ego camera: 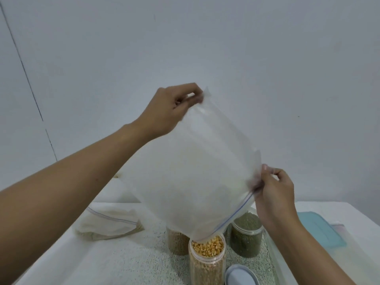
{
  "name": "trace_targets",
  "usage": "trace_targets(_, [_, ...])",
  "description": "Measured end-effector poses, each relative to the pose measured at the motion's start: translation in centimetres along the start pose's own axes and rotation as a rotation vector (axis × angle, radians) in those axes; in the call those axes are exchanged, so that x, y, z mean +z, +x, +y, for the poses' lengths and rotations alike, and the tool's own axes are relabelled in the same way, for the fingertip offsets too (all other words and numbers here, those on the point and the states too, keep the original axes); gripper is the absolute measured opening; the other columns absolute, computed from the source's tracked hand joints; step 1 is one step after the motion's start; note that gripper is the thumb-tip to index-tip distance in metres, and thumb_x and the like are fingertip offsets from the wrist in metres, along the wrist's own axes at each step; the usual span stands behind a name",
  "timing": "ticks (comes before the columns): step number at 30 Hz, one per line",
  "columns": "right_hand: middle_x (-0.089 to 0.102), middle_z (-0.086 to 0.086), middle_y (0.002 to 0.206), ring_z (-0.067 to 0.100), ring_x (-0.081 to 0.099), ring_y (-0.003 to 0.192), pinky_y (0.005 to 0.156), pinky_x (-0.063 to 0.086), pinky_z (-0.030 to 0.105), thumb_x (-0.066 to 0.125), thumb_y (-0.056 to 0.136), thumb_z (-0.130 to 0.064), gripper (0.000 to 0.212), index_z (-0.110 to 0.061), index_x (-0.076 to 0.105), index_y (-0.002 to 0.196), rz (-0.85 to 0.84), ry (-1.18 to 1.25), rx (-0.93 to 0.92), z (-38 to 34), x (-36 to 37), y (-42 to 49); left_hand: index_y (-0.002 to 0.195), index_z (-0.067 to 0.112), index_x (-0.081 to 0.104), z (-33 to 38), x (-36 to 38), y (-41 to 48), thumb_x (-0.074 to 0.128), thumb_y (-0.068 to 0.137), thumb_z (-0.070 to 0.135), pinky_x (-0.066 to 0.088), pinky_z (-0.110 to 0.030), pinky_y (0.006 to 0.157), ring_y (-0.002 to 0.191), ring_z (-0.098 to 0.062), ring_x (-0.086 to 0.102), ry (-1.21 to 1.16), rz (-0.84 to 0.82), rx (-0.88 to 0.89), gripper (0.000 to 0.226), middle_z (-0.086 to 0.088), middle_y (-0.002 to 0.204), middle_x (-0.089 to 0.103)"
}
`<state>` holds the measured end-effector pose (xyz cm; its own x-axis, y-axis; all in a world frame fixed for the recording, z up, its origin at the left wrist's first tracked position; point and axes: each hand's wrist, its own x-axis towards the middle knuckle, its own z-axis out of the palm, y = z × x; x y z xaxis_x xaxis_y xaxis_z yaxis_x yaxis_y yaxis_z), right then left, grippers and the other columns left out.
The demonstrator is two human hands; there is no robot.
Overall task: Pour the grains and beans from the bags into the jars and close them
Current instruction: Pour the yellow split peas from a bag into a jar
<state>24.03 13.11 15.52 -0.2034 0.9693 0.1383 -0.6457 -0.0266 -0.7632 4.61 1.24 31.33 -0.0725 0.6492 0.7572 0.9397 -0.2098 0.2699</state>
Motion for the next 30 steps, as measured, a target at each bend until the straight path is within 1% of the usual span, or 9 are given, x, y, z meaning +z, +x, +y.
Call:
trace_targets(5, [0.056, 0.001, 0.071, 0.009, 0.052, 0.055, 0.048, 0.046, 0.019, 0.052, 0.106, -0.013, 0.024, -0.014, 0.046, 0.083, 0.016, -0.048, -0.023, -0.5, 0.2, 0.3, 0.096, 0.021, 0.064, 0.7, 0.4, 0.2, 0.054, 0.106, 0.033, 0.037, -0.018, 0.054, 0.049, -0.009, 0.042, 0.014, -0.106, -0.063, 0.018, 0.002, 0.055, 0.049])
trace_targets(10, [0.053, 0.002, 0.069, 0.013, 0.047, 0.056, 0.05, 0.047, 0.022, 0.053, 0.105, -0.015, 0.021, -0.013, 0.047, 0.085, -0.031, 0.01, 0.021, -0.2, 0.5, 0.6, 0.098, 0.018, 0.071, -0.8, -1.4, -0.7, 0.06, 0.101, 0.045, 0.041, -0.025, 0.059, 0.052, -0.015, 0.051, -0.136, -0.014, -0.252, 0.029, 0.0, 0.054, 0.063])
trace_targets(13, [0.056, -0.002, 0.066, 0.011, 0.049, 0.056, 0.049, 0.046, 0.022, 0.054, 0.105, -0.016, 0.021, -0.014, 0.047, 0.085, -0.072, 0.01, 0.01, -0.3, 1.3, 0.8, 0.103, 0.015, 0.076, -1.6, -2.7, -2.4, 0.063, 0.093, 0.051, 0.047, -0.024, 0.06, 0.061, -0.015, 0.062, -0.259, 0.01, -0.337, 0.04, -0.004, 0.062, 0.07])
trace_targets(16, [0.056, -0.003, 0.065, 0.011, 0.047, 0.056, 0.049, 0.045, 0.022, 0.054, 0.105, -0.015, 0.021, -0.013, 0.047, 0.086, -0.101, -0.006, 0.006, 0.2, 2.0, 0.8, 0.106, 0.012, 0.077, -3.1, -3.6, -4.9, 0.064, 0.089, 0.048, 0.057, -0.033, 0.077, 0.078, -0.019, 0.072, -0.376, 0.03, -0.398, 0.041, -0.012, 0.083, 0.076])
trace_targets(19, [0.055, -0.004, 0.064, 0.01, 0.047, 0.056, 0.049, 0.045, 0.023, 0.054, 0.105, -0.016, 0.02, -0.013, 0.048, 0.086, -0.121, -0.044, 0.0, 0.8, 2.5, 0.8, 0.113, 0.009, 0.075, -4.8, -3.5, -7.6, 0.069, 0.088, 0.031, 0.058, -0.033, 0.093, 0.097, -0.021, 0.073, -0.499, 0.051, -0.437, 0.033, -0.011, 0.1, 0.077])
trace_targets(21, [0.056, -0.002, 0.067, 0.011, 0.049, 0.059, 0.05, 0.044, 0.023, 0.054, 0.105, -0.018, 0.02, -0.014, 0.049, 0.086, -0.136, -0.066, -0.004, 1.2, 2.6, 0.8, 0.12, 0.008, 0.071, -5.5, -3.3, -9.3, 0.069, 0.088, 0.023, 0.057, -0.033, 0.095, 0.109, -0.023, 0.071, -0.601, 0.052, -0.456, 0.035, -0.011, 0.11, 0.076])
trace_targets(24, [0.058, 0.0, 0.074, 0.013, 0.052, 0.065, 0.054, 0.044, 0.025, 0.054, 0.105, -0.018, 0.02, -0.015, 0.049, 0.085, -0.173, -0.064, 0.003, 1.6, 2.7, 1.0, 0.129, 0.009, 0.066, -6.7, -3.2, -11.7, 0.068, 0.088, 0.025, 0.057, -0.037, 0.097, 0.117, -0.027, 0.068, -0.682, 0.054, -0.475, 0.044, -0.016, 0.125, 0.07])
trace_targets(28, [0.06, 0.004, 0.079, 0.015, 0.055, 0.07, 0.06, 0.048, 0.026, 0.053, 0.105, -0.018, 0.02, -0.014, 0.05, 0.086, -0.224, -0.065, 0.005, 1.9, 2.8, 1.1, 0.128, 0.017, 0.067, -9.1, -2.1, -15.7, 0.068, 0.094, 0.048, 0.052, -0.046, 0.103, 0.118, -0.021, 0.068, -0.585, 0.021, -0.587, 0.046, -0.005, 0.122, 0.073])
trace_targets(30, [0.058, 0.005, 0.08, 0.017, 0.053, 0.07, 0.06, 0.048, 0.027, 0.053, 0.105, -0.017, 0.02, -0.014, 0.05, 0.086, -0.245, -0.074, 0.003, 2.0, 3.1, 1.2, 0.126, 0.017, 0.068, -10.1, -1.0, -17.7, 0.061, 0.099, 0.043, 0.049, -0.051, 0.107, 0.118, -0.02, 0.067, -0.526, -0.035, -0.657, 0.038, -0.003, 0.121, 0.073])
